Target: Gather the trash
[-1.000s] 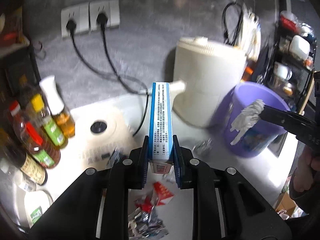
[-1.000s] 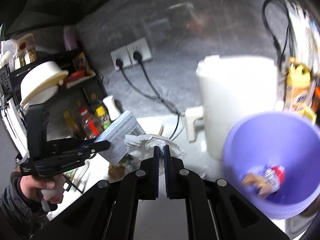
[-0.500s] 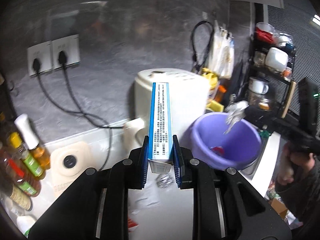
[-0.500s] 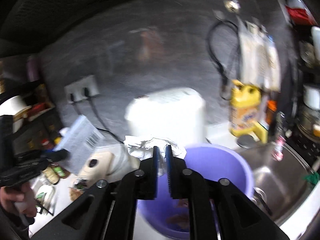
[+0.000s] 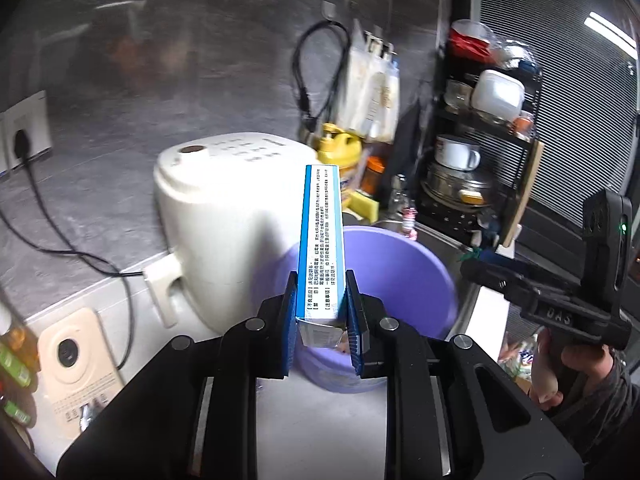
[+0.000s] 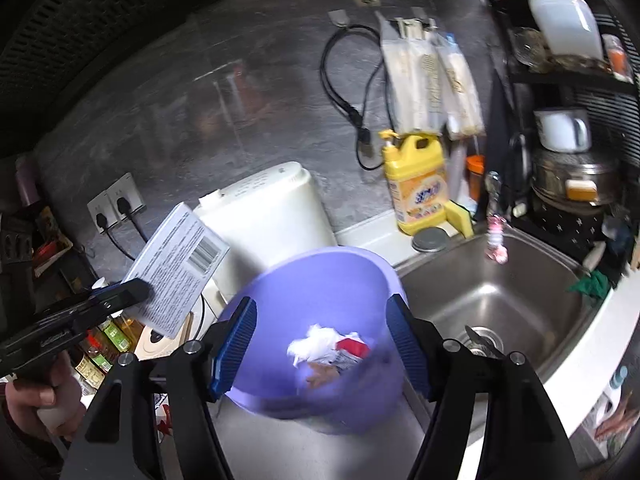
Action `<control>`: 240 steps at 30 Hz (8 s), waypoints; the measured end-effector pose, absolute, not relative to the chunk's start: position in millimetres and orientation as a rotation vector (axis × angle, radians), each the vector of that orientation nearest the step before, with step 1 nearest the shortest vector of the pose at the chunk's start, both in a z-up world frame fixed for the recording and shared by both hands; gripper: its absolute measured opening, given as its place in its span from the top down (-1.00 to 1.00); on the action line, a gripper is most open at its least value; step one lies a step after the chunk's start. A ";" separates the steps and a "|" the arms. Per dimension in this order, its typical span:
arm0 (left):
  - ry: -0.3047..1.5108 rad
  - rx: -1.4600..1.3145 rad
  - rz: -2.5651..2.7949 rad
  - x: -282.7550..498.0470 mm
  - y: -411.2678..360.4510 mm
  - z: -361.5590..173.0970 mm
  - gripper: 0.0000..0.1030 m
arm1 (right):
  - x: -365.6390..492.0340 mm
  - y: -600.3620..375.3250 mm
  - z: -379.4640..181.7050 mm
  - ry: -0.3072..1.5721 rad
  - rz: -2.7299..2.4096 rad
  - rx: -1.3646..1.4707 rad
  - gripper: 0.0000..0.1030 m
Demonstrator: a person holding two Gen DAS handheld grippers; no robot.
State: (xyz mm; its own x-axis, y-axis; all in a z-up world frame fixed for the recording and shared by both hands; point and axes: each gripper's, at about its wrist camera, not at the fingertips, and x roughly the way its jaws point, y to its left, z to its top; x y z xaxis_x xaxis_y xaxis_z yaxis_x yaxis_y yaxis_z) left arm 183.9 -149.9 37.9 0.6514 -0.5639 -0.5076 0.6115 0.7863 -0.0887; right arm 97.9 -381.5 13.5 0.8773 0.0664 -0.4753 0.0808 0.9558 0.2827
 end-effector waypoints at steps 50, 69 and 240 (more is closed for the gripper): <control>0.632 -0.138 -0.153 110.1 58.8 -16.4 -0.88 | 77.1 -248.0 -17.9 0.586 0.318 0.182 -0.74; 0.876 -0.249 -0.030 106.7 85.1 -132.0 -0.88 | 101.1 -190.4 -79.2 0.748 0.423 0.072 -0.61; 0.921 -0.282 -0.045 141.0 104.1 -150.8 0.43 | 149.4 -97.7 -143.0 0.970 0.517 -0.085 -0.29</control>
